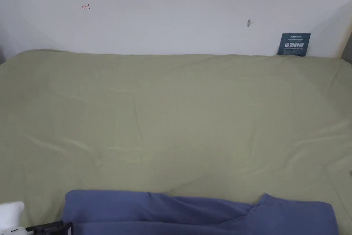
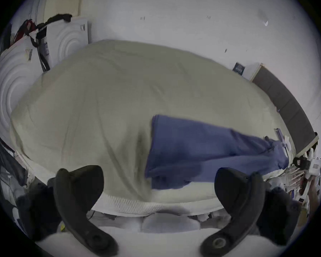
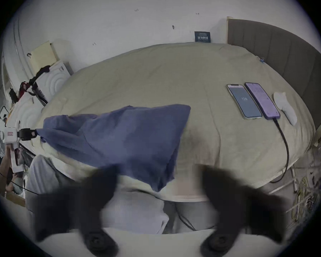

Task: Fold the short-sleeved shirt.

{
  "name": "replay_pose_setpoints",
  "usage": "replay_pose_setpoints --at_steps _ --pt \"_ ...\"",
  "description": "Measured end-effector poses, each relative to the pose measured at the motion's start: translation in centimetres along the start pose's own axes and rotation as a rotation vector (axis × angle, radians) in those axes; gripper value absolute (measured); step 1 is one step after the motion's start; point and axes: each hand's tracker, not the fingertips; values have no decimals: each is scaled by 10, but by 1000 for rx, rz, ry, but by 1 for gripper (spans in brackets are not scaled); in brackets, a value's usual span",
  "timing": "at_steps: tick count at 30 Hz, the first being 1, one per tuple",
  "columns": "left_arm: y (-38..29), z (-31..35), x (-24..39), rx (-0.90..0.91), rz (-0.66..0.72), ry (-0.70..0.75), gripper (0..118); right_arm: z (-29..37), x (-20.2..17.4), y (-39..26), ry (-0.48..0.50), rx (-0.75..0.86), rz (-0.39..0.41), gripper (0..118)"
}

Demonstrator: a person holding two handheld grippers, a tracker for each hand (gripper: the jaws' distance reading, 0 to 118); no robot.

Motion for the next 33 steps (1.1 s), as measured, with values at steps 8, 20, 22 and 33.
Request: replay_pose_setpoints --at_steps 8,20,22,33 --pt "63 40 87 328 -170 -61 74 26 -82 71 33 346 88 102" --pt "62 60 158 617 -229 26 0 26 -161 71 -142 685 166 2" --pt "62 62 160 639 -247 45 0 27 -168 74 -154 687 183 2" --pt "77 56 49 335 -83 -109 0 33 -188 65 -209 727 208 2"
